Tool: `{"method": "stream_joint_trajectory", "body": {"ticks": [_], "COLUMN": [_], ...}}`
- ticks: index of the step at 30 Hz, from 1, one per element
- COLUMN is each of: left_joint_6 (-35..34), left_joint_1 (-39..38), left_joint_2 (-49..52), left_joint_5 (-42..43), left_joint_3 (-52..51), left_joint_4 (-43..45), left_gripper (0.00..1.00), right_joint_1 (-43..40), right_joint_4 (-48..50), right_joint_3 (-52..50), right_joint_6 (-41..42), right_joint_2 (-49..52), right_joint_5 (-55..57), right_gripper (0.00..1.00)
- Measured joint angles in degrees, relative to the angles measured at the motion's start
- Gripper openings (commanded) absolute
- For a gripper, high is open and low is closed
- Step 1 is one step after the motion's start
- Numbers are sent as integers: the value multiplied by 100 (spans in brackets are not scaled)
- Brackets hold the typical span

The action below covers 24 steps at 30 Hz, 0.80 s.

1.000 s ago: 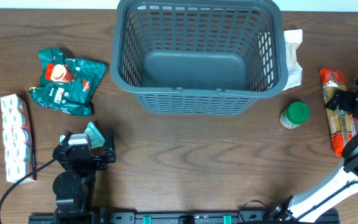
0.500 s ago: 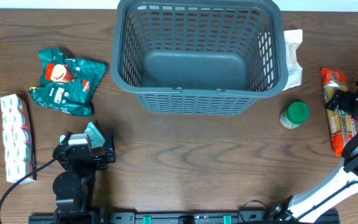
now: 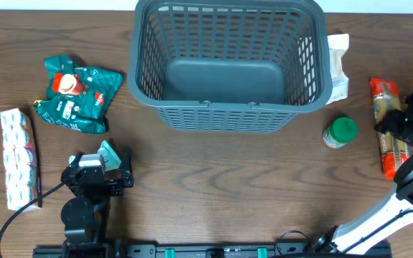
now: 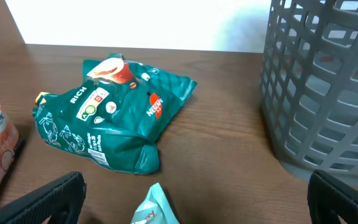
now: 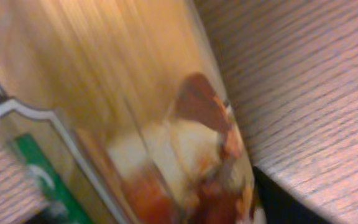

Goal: Pack container
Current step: 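Lower the right gripper and grasp the pasta packet, then lift the pasta packet with the right gripper and carry it over the basket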

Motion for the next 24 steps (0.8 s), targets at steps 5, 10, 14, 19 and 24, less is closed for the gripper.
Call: {"method": "stream_joint_trajectory", "body": {"ticks": [5, 10, 14, 19, 24], "left_joint_6": [0, 0, 0, 0, 0], "left_joint_1": [0, 0, 0, 0, 0], "left_joint_2": [0, 0, 0, 0, 0], "left_joint_5": [0, 0, 0, 0, 0], "left_joint_3": [2, 2, 2, 2, 2], "left_joint_4": [0, 0, 0, 0, 0], "left_gripper": [99, 99, 99, 98, 99], "right_joint_1": [15, 15, 15, 17, 59], "right_joint_4": [4, 7, 7, 7, -74], "right_joint_3": [7, 7, 7, 4, 4], "right_joint_6": [74, 131, 284, 507, 704], "right_joint_2": [-151, -151, -151, -164, -225], "right_joint_5": [-48, -46, -48, -48, -31], "right_gripper": [2, 1, 1, 1, 1]}}
